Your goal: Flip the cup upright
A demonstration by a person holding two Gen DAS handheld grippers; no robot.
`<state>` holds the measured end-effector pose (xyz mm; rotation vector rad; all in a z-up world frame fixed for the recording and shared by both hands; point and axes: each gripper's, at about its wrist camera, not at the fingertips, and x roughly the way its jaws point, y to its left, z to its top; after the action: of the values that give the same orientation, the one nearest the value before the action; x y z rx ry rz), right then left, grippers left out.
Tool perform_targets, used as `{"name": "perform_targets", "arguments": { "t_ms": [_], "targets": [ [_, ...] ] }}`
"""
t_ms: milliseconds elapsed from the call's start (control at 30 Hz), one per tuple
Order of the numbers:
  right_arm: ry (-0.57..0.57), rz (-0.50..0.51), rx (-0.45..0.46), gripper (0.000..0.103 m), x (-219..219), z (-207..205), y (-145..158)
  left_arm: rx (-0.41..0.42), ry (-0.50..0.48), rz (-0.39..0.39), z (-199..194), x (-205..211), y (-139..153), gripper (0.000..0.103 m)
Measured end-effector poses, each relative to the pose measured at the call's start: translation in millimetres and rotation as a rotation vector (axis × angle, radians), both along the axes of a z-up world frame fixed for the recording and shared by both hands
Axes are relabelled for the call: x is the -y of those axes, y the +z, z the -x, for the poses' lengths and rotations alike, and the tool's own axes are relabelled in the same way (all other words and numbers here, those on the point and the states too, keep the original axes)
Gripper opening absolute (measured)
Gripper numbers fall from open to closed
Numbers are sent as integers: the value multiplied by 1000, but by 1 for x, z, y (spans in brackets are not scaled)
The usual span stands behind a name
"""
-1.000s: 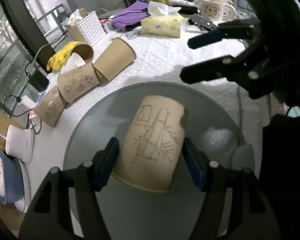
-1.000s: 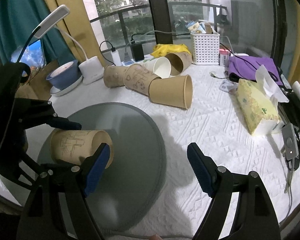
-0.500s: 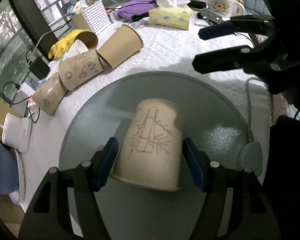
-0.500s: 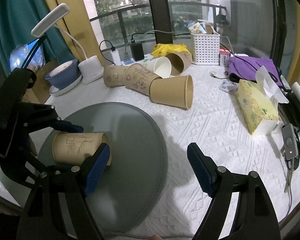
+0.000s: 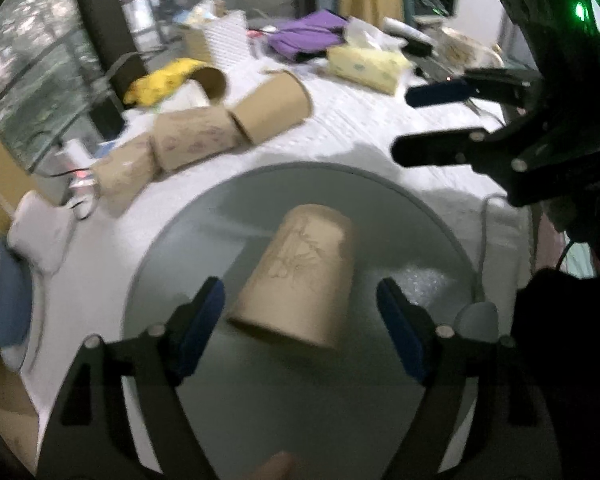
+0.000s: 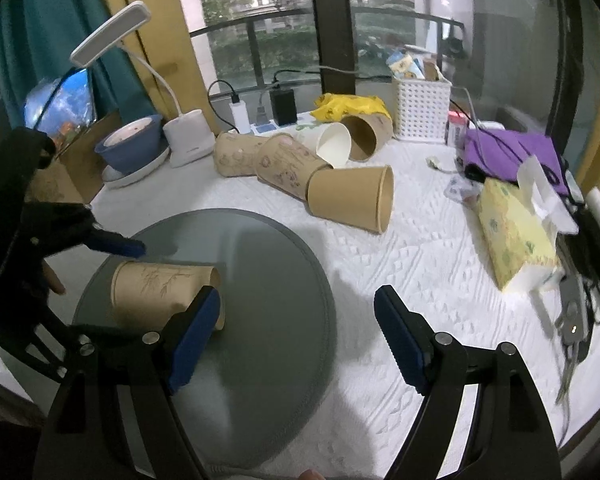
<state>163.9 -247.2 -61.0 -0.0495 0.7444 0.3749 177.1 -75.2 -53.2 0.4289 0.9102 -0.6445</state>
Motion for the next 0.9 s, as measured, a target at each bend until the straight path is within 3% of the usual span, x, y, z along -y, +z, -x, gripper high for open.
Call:
{"name": "perform_targets", "arguments": {
  "t_ms": [200, 433, 733, 900],
  "targets": [
    [185, 60, 20, 82, -21, -8, 17, 31, 136, 112, 18, -38, 17, 91],
    [500, 277, 9, 82, -78, -18, 27, 54, 367, 251, 56, -92, 16, 91],
    [769, 532, -91, 82, -135, -21, 7, 47, 651, 379, 87, -145, -3, 91],
    [864, 613, -153, 82, -155, -28, -4, 8, 701, 428, 98, -147, -18, 91]
  ]
}}
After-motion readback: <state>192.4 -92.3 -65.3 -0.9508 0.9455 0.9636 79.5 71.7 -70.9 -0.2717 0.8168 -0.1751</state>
